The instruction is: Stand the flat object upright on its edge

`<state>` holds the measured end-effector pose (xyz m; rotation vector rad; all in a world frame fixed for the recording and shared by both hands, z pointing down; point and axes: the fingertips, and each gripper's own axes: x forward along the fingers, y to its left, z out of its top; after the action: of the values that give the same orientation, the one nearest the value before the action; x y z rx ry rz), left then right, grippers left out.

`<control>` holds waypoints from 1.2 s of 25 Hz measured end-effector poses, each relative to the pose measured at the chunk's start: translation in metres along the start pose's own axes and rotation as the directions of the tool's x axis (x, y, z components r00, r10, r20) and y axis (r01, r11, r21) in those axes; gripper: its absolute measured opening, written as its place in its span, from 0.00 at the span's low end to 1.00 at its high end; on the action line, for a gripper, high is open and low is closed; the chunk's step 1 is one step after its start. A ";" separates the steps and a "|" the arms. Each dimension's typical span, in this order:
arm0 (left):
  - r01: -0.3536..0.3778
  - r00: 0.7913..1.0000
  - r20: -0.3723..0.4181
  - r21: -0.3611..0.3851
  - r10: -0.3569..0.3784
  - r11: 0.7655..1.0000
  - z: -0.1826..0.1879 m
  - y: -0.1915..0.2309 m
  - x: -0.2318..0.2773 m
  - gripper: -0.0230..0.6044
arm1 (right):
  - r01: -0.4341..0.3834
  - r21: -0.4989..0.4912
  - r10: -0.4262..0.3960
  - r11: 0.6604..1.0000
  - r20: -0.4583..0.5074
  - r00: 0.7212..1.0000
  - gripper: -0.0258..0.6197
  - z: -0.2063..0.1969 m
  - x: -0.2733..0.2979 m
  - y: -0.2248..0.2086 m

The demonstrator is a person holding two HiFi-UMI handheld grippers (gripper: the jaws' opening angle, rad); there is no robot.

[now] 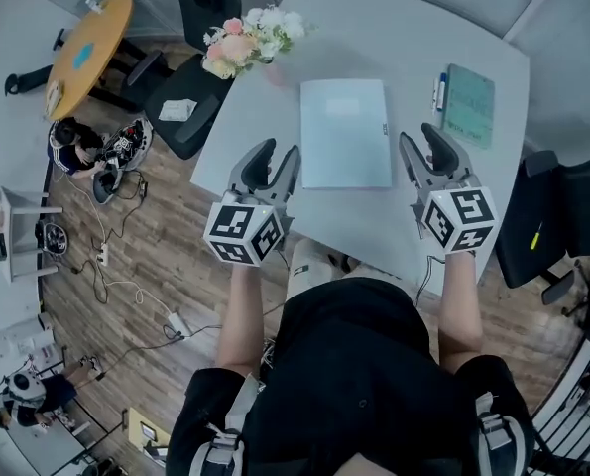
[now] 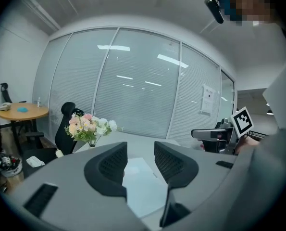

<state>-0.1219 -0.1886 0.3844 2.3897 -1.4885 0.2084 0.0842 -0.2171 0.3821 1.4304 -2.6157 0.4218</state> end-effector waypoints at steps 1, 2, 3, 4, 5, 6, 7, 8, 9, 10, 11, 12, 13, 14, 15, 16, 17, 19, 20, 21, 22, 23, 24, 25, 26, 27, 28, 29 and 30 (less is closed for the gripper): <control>-0.007 1.000 -0.010 -0.007 0.007 1.000 -0.004 0.001 0.003 0.31 | -0.003 0.009 0.003 1.000 -0.008 1.000 0.31 -0.004 0.003 -0.004; -0.012 1.000 -0.021 -0.013 0.012 1.000 -0.007 0.003 0.005 0.31 | -0.009 0.017 0.009 1.000 -0.016 1.000 0.31 -0.008 0.007 -0.006; -0.017 0.999 -0.031 -0.017 0.017 1.000 -0.008 0.005 0.008 0.31 | -0.015 0.024 0.015 1.000 -0.023 1.000 0.31 -0.011 0.010 -0.008; -0.022 0.999 -0.038 -0.021 0.021 1.000 -0.009 0.007 0.011 0.31 | -0.019 0.028 0.020 0.999 -0.030 0.999 0.31 -0.013 0.014 -0.010; -0.024 0.999 -0.043 -0.024 0.023 0.999 -0.010 0.009 0.015 0.31 | -0.022 0.032 0.023 0.999 -0.036 0.999 0.31 -0.015 0.017 -0.012; -0.025 0.999 -0.048 -0.026 0.024 0.999 -0.010 0.010 0.019 0.31 | -0.024 0.037 0.025 0.999 -0.043 0.999 0.31 -0.017 0.021 -0.014; -0.024 0.998 -0.053 -0.025 0.023 0.999 -0.011 0.011 0.022 0.31 | -0.025 0.041 0.027 0.999 -0.050 0.998 0.31 -0.019 0.024 -0.016; -0.023 0.998 -0.058 -0.023 0.021 0.999 -0.013 0.012 0.026 0.31 | -0.026 0.045 0.029 0.999 -0.058 0.998 0.31 -0.022 0.028 -0.017; -0.021 0.998 -0.065 -0.021 0.019 1.000 -0.015 0.013 0.029 0.31 | -0.027 0.046 0.030 0.999 -0.066 0.997 0.31 -0.025 0.031 -0.018; -0.019 0.997 -0.072 -0.022 0.017 1.000 -0.018 0.015 0.033 0.31 | -0.027 0.047 0.030 0.999 -0.074 0.997 0.31 -0.028 0.035 -0.020; -0.017 0.997 -0.078 -0.026 0.015 1.000 -0.021 0.017 0.037 0.31 | -0.025 0.049 0.029 0.998 -0.082 0.996 0.32 -0.031 0.039 -0.021; -0.016 0.996 -0.085 -0.031 0.013 0.999 -0.023 0.020 0.041 0.31 | -0.023 0.052 0.028 0.998 -0.091 0.996 0.32 -0.034 0.043 -0.022; -0.013 0.996 -0.092 -0.036 0.010 0.999 -0.026 0.022 0.045 0.31 | -0.021 0.056 0.026 0.998 -0.101 0.995 0.32 -0.037 0.047 -0.023; -0.010 0.995 -0.100 -0.041 0.006 0.999 -0.030 0.025 0.048 0.31 | -0.018 0.061 0.024 0.998 -0.113 0.993 0.32 -0.041 0.050 -0.024; -0.006 0.994 -0.108 -0.047 0.001 0.999 -0.034 0.027 0.050 0.31 | -0.015 0.065 0.023 0.998 -0.125 0.992 0.32 -0.045 0.054 -0.025; -0.002 0.993 -0.118 -0.052 -0.004 0.999 -0.038 0.030 0.053 0.31 | -0.012 0.069 0.021 0.998 -0.136 0.990 0.32 -0.050 0.057 -0.025; 0.001 0.992 -0.130 -0.057 -0.009 0.998 -0.044 0.034 0.057 0.31 | -0.007 0.070 0.018 0.998 -0.147 0.989 0.32 -0.055 0.061 -0.026; 0.007 0.988 -0.154 -0.072 -0.018 0.997 -0.055 0.044 0.065 0.31 | 0.004 0.070 0.008 0.998 -0.169 0.986 0.32 -0.065 0.070 -0.027; 0.009 0.986 -0.167 -0.079 -0.022 0.997 -0.062 0.048 0.069 0.31 | 0.010 0.072 0.003 0.997 -0.182 0.983 0.33 -0.071 0.075 -0.028; 0.009 0.984 -0.179 -0.080 -0.024 0.997 -0.068 0.052 0.073 0.31 | 0.015 0.077 0.000 0.997 -0.196 0.981 0.33 -0.077 0.078 -0.029; 0.007 0.981 -0.190 -0.075 -0.021 0.997 -0.073 0.056 0.077 0.31 | 0.021 0.085 -0.002 0.996 -0.210 0.978 0.33 -0.083 0.082 -0.029; 0.003 0.980 -0.201 -0.066 -0.016 0.998 -0.078 0.060 0.082 0.31 | 0.025 0.094 -0.004 0.995 -0.224 0.975 0.33 -0.088 0.085 -0.030; 0.000 0.978 -0.210 -0.058 -0.012 0.998 -0.082 0.064 0.087 0.31 | 0.030 0.100 -0.005 0.995 -0.238 0.971 0.33 -0.093 0.089 -0.031; 0.000 0.976 -0.219 -0.058 -0.013 0.998 -0.086 0.067 0.093 0.31 | 0.033 0.102 -0.007 0.994 -0.253 0.968 0.34 -0.097 0.093 -0.032; 0.004 0.974 -0.227 -0.067 -0.019 0.998 -0.091 0.070 0.099 0.31 | 0.037 0.100 -0.009 0.994 -0.267 0.964 0.34 -0.101 0.098 -0.032; 0.010 0.972 -0.234 -0.083 -0.029 0.997 -0.095 0.073 0.105 0.31 | 0.041 0.097 -0.012 0.994 -0.282 0.959 0.34 -0.104 0.102 -0.033; 0.016 0.970 -0.241 -0.100 -0.040 0.995 -0.099 0.076 0.111 0.31 | 0.045 0.095 -0.015 0.994 -0.295 0.955 0.34 -0.107 0.107 -0.034; 0.022 0.967 -0.250 -0.114 -0.050 0.993 -0.104 0.079 0.116 0.31 | 0.049 0.094 -0.018 0.994 -0.307 0.952 0.34 -0.111 0.111 -0.035; 0.028 0.964 -0.260 -0.124 -0.060 0.992 -0.108 0.082 0.121 0.31 | 0.054 0.096 -0.020 0.994 -0.318 0.948 0.34 -0.114 0.115 -0.037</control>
<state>-0.1358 -0.2878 0.5362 2.1988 -1.2873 0.3989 0.0503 -0.2934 0.5256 1.3116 -2.3373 0.7274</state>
